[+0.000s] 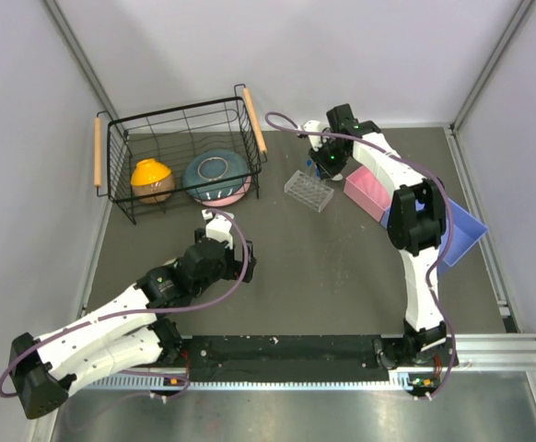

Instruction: Organize the chemistry lab equipment

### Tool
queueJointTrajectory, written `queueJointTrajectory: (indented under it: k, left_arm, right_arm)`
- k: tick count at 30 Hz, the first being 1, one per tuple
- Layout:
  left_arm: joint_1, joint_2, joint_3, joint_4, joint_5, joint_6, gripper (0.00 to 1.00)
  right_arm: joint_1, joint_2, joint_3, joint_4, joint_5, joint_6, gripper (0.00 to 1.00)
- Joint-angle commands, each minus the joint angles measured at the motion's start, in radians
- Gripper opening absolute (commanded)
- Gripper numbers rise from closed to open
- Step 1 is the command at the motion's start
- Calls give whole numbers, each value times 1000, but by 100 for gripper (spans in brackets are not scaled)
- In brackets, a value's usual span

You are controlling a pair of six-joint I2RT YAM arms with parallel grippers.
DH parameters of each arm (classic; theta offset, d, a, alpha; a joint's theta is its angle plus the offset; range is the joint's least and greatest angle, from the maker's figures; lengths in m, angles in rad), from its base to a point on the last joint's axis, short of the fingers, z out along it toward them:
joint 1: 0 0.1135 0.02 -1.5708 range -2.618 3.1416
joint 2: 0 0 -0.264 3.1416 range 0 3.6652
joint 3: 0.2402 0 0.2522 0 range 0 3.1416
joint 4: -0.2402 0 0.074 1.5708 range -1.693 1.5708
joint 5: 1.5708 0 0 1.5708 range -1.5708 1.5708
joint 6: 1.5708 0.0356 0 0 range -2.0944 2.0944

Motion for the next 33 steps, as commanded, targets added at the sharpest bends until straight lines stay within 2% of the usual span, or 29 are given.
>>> queueJointTrajectory:
  k: [1,4,5,6,14,17,18,22,25,28,29,33]
  left_arm:
    - [4,-11,14,14,-4,-6,99]
    - [4,-14,13,11,0,-6,99]
    - [4,-17,17,9,0,-7,99]
    - [4,-19,19,8,2,-7,99]
    - [4,-57,62,-7,57,-7,99]
    - [6,-81,88,-24,77,-11,99]
    - [6,-100,96,-32,80,-12,99]
    - [27,-164,152,-58,124,-6,99]
    - [93,-219,201,-78,164,-3,99]
    - [211,-232,273,-119,261,22,99]
    - [265,-224,296,-147,282,41,99]
    - [310,-137,408,-219,290,101,99]
  right_arm:
    - [-5,22,37,18,1,12,17]
    - [-5,20,31,16,1,12,24]
    - [-6,12,27,16,1,12,27]
    - [-6,8,24,16,-2,10,35]
    - [-6,-130,-41,16,3,12,62]
    - [-5,-245,-106,15,16,4,73]
    - [-5,-279,-126,16,16,1,81]
    - [-8,-514,-235,19,13,-1,99]
    - [-17,-676,-310,36,36,27,99]
    - [-40,-803,-386,61,35,74,99]
    - [-75,-887,-419,81,14,93,99]
    - [-239,-1040,-463,96,-132,247,99]
